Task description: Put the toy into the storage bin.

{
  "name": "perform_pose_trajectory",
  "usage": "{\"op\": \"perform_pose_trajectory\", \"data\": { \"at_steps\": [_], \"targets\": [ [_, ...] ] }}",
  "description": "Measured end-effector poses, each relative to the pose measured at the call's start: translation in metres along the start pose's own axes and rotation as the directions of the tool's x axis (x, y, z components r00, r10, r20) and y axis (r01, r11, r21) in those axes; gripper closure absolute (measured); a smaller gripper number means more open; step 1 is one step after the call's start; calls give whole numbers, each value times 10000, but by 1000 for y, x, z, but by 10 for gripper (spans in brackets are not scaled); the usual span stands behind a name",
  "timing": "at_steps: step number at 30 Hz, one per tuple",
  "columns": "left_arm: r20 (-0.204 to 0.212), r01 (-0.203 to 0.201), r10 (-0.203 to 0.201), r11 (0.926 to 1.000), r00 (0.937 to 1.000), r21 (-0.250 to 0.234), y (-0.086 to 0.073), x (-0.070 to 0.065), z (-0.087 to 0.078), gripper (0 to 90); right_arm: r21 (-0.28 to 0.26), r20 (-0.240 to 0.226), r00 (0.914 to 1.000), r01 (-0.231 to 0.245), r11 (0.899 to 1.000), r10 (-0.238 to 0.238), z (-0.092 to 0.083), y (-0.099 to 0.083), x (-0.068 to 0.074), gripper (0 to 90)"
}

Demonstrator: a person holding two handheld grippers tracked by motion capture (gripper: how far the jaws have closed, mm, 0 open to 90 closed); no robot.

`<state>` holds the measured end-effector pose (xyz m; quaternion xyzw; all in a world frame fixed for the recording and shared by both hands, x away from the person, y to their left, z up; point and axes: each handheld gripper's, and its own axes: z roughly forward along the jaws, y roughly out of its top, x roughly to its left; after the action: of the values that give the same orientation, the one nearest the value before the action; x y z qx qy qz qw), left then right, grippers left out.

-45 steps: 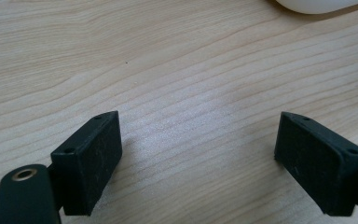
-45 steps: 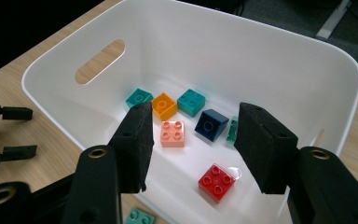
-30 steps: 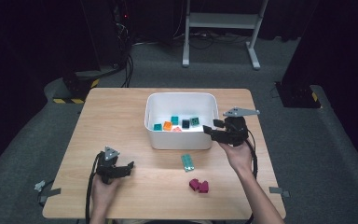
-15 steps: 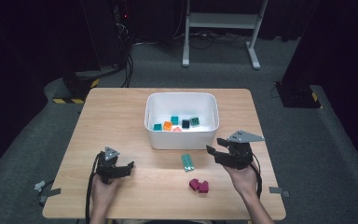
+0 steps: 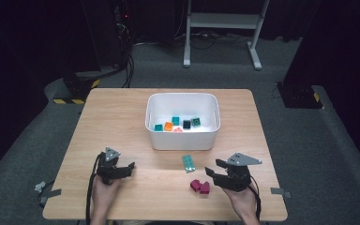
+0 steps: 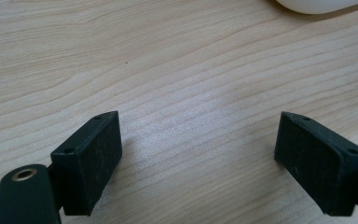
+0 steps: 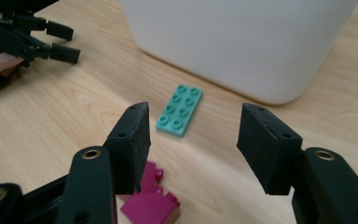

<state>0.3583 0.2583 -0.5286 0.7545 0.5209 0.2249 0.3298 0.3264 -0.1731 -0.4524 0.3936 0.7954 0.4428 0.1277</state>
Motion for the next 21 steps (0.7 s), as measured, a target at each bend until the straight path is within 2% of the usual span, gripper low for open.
{"op": "perform_pose_trajectory", "data": {
  "at_steps": [11, 21],
  "targets": [
    [-2, 2, -2, 10000, 10000, 0, 0, 0, 0, 149, 333, -137, 9998, -129, 9994, 134, 7, -34, 12, 412],
    [-4, 2, -2, 10000, 10000, 1, 0, 0, 0, 149, 599, -183, 9998, -5, 9982, 16, 16, -48, 20, 382]
  ]
}}
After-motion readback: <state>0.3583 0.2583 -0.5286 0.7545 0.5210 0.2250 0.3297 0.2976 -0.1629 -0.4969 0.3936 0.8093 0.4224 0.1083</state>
